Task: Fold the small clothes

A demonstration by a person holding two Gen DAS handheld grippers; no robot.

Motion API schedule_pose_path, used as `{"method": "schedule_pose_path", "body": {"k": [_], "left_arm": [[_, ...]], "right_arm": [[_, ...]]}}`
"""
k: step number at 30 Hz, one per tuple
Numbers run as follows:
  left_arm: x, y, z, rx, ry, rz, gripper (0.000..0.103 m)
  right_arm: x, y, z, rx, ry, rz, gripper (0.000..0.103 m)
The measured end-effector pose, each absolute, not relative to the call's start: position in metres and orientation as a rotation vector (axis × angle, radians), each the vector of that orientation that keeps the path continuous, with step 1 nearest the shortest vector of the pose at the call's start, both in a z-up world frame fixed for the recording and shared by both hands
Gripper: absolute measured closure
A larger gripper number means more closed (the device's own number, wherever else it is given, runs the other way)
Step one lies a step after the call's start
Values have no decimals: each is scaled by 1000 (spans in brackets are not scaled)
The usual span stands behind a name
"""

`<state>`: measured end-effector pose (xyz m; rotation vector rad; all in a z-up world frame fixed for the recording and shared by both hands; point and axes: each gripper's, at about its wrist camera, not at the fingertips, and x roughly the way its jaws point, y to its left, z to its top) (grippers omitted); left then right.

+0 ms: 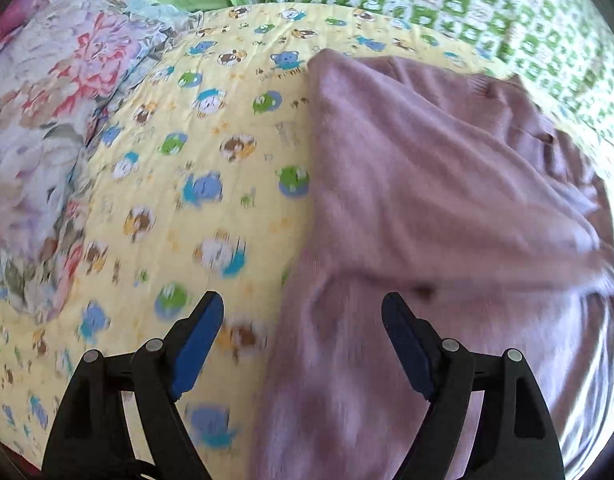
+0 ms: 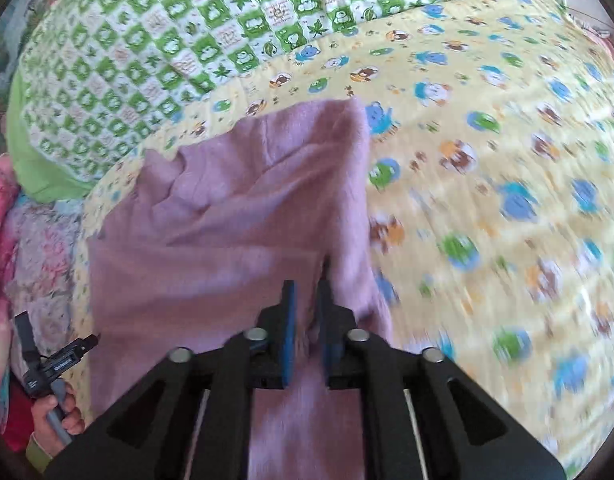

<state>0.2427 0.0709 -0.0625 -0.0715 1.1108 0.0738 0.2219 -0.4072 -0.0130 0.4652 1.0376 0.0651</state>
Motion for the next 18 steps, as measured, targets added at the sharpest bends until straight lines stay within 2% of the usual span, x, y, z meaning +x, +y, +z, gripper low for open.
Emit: {"method": "schedule_pose_path", "body": {"k": [1, 2, 18], "left_arm": [[233, 75, -62, -77, 1113, 64, 21], [221, 71, -61, -82, 1117, 55, 21], [65, 89, -77, -168, 1218, -157, 21]], "right_arm": [[212, -408, -11, 469, 1034, 65, 67], [200, -408, -8, 472, 1028, 64, 60], [25, -401, -17, 499, 1078, 127, 60]]}}
